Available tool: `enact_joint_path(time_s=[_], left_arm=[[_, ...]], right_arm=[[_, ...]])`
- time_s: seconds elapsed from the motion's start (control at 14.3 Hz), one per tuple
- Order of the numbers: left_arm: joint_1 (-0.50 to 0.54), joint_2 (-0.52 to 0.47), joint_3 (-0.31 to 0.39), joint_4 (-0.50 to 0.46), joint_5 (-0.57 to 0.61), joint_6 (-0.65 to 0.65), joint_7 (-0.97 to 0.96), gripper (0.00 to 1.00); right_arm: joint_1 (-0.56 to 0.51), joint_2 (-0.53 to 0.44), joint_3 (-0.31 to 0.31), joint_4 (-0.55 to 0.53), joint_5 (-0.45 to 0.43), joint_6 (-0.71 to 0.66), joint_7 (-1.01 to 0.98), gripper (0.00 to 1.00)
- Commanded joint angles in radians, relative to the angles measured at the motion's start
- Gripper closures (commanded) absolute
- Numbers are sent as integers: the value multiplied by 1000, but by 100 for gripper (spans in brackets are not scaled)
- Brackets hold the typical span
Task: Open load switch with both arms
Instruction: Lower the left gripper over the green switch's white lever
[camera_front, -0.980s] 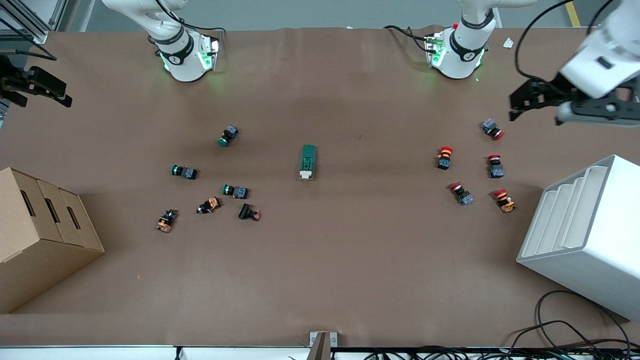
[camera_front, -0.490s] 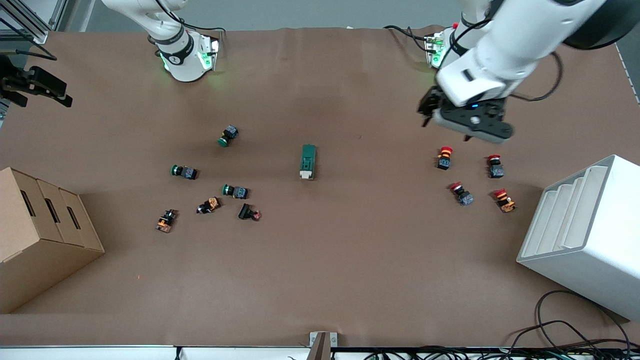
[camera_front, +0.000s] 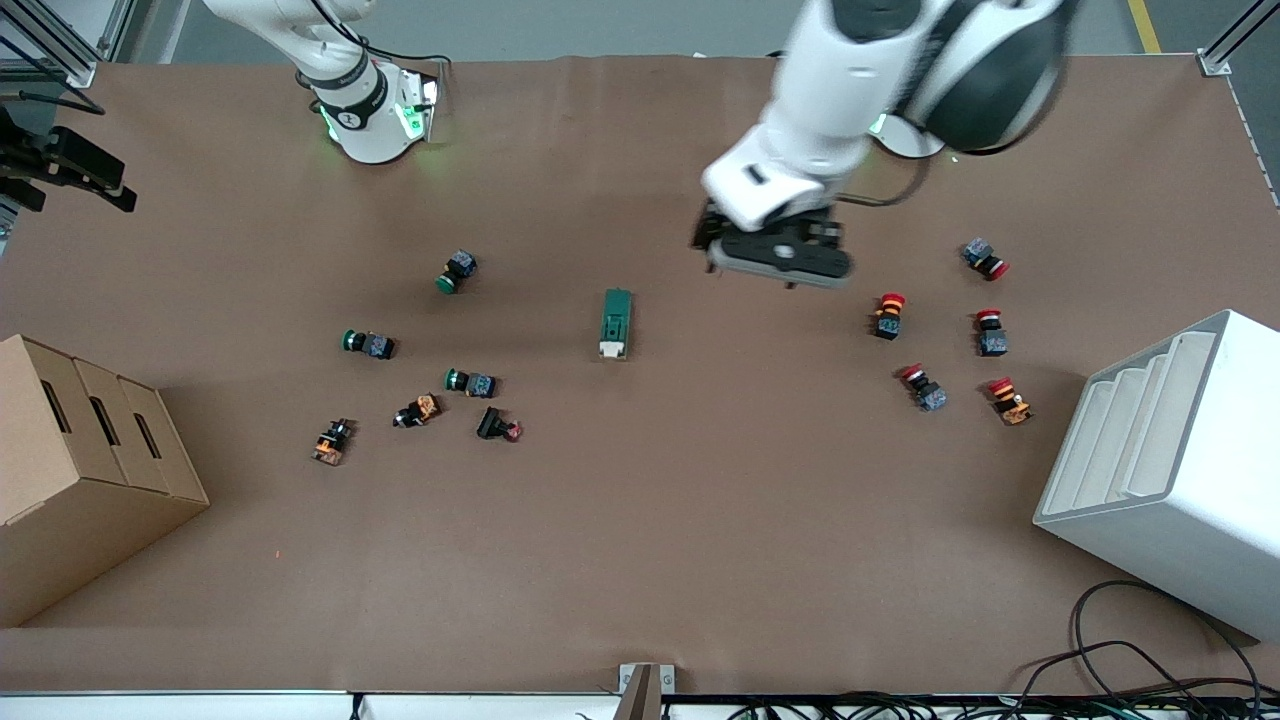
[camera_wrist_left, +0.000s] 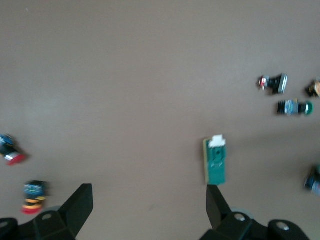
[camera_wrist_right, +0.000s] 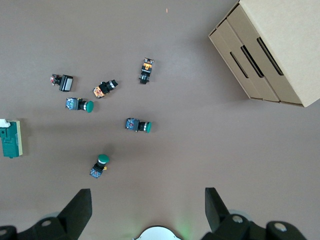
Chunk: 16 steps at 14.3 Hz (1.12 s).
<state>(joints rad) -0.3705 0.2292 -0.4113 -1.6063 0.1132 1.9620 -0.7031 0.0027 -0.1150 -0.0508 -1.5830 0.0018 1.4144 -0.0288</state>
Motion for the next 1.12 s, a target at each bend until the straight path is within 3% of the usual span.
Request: enact_joint_path(time_s=[0.0,0.28,0.56,0.77,1.05], left_arm=[[-128,99,0,22,162,52,-288,0],[-283,195,0,20,345,57,-704,0],[-387,301,-1,-17,633,58,-979,0],[-444,395,-1,-30,834,64,-1203,0],[-498,449,-1,-105,1049,64,-1377,1]], right_arm=[[0,24,-3,15,4,0,-5,0],[-13,80,-4,23,7,20,-6,0],[-16,228,-7,28,-8,66,-10,0],[8,250,-3,25,-45,87,12,0],[127,273,-1,-31,-13,147,298,0]])
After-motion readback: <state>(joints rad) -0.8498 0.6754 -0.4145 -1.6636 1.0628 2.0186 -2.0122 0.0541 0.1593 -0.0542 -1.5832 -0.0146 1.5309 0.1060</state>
